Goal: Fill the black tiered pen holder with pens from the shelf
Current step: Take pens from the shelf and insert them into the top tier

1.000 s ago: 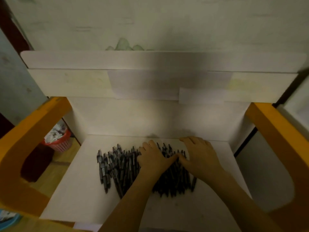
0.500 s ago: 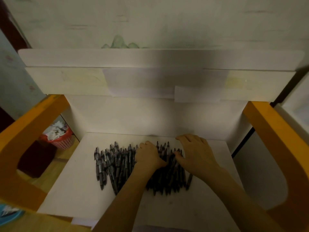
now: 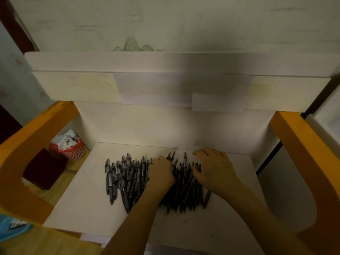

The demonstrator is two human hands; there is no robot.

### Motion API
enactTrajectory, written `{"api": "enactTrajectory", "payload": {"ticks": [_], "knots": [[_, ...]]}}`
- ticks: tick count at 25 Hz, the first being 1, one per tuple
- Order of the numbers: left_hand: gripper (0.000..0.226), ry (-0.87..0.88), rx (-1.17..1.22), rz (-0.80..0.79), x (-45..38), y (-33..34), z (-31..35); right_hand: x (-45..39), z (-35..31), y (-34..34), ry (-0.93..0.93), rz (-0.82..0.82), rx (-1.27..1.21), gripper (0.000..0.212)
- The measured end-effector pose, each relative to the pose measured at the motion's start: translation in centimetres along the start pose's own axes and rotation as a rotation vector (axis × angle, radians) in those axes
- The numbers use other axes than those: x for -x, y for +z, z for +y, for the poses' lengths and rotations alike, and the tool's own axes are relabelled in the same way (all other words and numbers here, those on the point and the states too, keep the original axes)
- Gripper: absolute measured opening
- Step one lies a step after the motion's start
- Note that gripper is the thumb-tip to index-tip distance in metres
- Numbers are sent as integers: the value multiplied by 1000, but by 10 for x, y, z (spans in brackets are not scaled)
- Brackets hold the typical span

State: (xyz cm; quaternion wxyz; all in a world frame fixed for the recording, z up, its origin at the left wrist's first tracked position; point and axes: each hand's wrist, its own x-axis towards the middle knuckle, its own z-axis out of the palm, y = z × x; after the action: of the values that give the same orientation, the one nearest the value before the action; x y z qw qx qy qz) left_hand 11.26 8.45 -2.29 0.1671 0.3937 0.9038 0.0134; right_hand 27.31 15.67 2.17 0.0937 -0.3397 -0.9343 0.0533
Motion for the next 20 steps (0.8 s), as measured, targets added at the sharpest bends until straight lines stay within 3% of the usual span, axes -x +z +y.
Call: {"api": "enactTrajectory", "payload": {"ticks": [6, 10, 20], "knots": [[59, 67, -42, 48, 2, 5, -6, -2, 1, 2, -18, -21, -21, 47], [68, 53, 90, 47, 2, 5, -13, -3, 2, 2, -31, -19, -38, 45], [52, 124, 226, 38, 2, 1, -31, -3, -8, 3, -38, -18, -34, 42]]}}
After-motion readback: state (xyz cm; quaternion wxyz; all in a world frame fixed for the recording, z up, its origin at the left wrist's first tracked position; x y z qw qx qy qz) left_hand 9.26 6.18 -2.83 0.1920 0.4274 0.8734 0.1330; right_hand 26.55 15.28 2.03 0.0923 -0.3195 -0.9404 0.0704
